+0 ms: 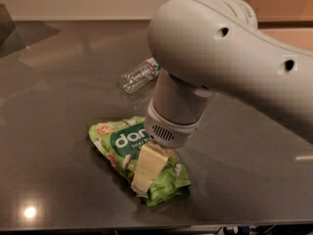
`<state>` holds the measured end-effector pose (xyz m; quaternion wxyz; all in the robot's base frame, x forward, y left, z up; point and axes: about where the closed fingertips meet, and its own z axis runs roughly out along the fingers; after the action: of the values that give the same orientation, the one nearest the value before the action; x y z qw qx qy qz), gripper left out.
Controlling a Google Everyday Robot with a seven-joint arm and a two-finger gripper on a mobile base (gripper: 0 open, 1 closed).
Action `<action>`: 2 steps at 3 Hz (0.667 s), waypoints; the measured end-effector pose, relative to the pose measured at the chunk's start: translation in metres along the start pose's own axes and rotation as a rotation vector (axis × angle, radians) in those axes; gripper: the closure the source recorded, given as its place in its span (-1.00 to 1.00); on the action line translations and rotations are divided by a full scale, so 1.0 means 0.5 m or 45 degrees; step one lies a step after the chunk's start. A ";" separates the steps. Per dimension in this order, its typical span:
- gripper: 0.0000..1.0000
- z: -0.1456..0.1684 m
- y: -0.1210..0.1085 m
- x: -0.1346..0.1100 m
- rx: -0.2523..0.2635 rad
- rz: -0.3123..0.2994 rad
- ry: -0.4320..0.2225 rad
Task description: Move green rice chip bag near water bottle
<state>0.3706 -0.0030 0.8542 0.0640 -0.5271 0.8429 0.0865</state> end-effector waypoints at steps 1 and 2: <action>-0.19 0.004 0.005 -0.002 0.006 -0.003 0.011; 0.28 -0.004 -0.004 -0.007 0.000 0.009 0.011</action>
Offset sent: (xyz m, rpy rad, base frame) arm 0.0114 -0.0002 0.0058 -0.0028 0.0222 -0.0175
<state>0.3739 -0.0014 0.8568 0.0601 -0.5247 0.8450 0.0845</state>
